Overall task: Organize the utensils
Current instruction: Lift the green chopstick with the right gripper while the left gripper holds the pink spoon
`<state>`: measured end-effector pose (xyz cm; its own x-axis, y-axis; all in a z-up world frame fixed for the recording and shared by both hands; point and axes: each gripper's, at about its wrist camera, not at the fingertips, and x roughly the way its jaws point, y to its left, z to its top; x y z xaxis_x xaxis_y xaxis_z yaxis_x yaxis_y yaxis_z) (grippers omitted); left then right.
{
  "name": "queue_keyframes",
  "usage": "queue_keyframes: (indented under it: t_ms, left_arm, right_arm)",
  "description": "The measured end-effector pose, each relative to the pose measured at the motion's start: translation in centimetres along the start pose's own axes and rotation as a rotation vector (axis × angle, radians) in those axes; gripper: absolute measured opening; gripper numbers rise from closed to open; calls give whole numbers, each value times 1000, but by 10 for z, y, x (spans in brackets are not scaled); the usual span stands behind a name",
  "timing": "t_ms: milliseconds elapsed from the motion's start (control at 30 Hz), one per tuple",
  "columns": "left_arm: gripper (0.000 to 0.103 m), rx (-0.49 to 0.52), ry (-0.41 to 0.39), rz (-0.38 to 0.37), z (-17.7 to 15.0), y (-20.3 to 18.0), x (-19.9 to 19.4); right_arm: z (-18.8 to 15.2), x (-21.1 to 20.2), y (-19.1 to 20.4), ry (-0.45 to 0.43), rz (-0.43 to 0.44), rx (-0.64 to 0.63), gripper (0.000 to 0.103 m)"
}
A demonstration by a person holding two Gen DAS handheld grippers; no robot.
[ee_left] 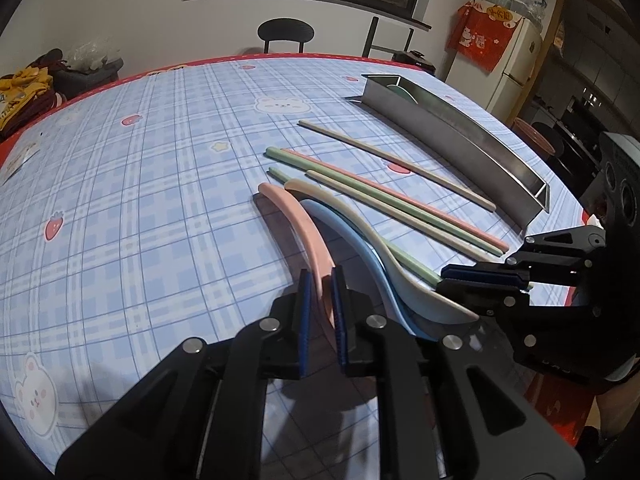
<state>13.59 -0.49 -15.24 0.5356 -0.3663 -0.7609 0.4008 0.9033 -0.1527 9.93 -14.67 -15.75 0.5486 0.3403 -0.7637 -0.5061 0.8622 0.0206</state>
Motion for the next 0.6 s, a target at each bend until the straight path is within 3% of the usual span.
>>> queue_keyframes:
  t_ms: [200,333,600]
  left_arm:
    - [14,3,-2,3,1,-1,0]
    - [10,27,-24,45,0,-8,-3]
    - [8,-18,-82,36,-2,1,-15]
  right_arm:
    - [1,0,1,0,-6,-5,7]
    - [1,0,1,0,-9,-7,7]
    - [1,0,2,0,-15,-12,8]
